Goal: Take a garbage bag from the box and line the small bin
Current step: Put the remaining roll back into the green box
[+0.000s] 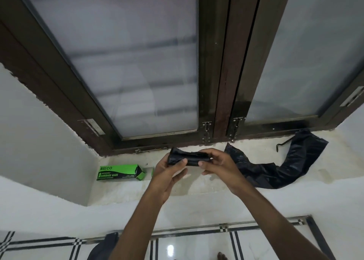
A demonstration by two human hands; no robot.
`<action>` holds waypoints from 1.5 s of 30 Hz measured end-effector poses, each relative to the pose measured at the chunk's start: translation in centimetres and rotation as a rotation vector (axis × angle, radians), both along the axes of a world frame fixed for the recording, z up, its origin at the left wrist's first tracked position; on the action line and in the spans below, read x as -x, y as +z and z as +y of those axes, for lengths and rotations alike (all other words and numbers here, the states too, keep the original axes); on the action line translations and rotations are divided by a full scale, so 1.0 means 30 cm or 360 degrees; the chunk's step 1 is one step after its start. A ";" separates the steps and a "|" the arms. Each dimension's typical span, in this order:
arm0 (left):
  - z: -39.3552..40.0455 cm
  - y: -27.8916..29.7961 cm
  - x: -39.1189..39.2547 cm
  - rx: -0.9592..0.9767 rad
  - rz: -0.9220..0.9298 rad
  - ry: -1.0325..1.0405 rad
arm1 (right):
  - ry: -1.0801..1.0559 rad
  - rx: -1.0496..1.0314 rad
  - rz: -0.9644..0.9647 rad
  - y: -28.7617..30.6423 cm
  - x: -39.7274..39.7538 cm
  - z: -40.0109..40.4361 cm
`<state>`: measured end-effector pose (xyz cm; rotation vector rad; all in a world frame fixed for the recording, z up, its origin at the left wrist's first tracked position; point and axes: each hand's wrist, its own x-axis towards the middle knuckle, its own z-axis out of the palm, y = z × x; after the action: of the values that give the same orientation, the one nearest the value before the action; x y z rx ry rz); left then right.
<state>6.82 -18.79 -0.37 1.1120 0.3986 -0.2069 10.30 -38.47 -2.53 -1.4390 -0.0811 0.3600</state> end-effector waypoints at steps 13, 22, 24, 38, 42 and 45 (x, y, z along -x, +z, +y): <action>0.385 -0.020 0.067 -0.2136 -0.0471 0.0227 | 0.0012 0.0033 -0.0061 0.009 -0.035 0.188; 0.421 -0.030 0.060 -0.2658 -0.0546 -0.0273 | 0.0027 0.0342 -0.0242 -0.023 -0.023 0.321; 0.426 -0.029 0.058 -0.2648 -0.0517 -0.0405 | 0.0017 0.0359 -0.0210 -0.027 -0.023 0.329; 0.490 -0.026 0.039 -0.2600 -0.0203 -0.0943 | 0.0127 0.0378 -0.0169 -0.046 0.005 0.409; 0.513 -0.028 0.033 -0.2542 -0.0184 -0.1013 | 0.0052 0.0361 0.0002 -0.074 0.009 0.484; 0.527 -0.031 0.035 -0.2530 -0.0179 -0.1027 | 0.0097 0.0291 0.0188 -0.091 0.031 0.543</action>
<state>5.77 -2.97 -1.29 2.8036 0.0026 -0.4042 9.37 -22.18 -5.25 -1.5946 0.0038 0.5126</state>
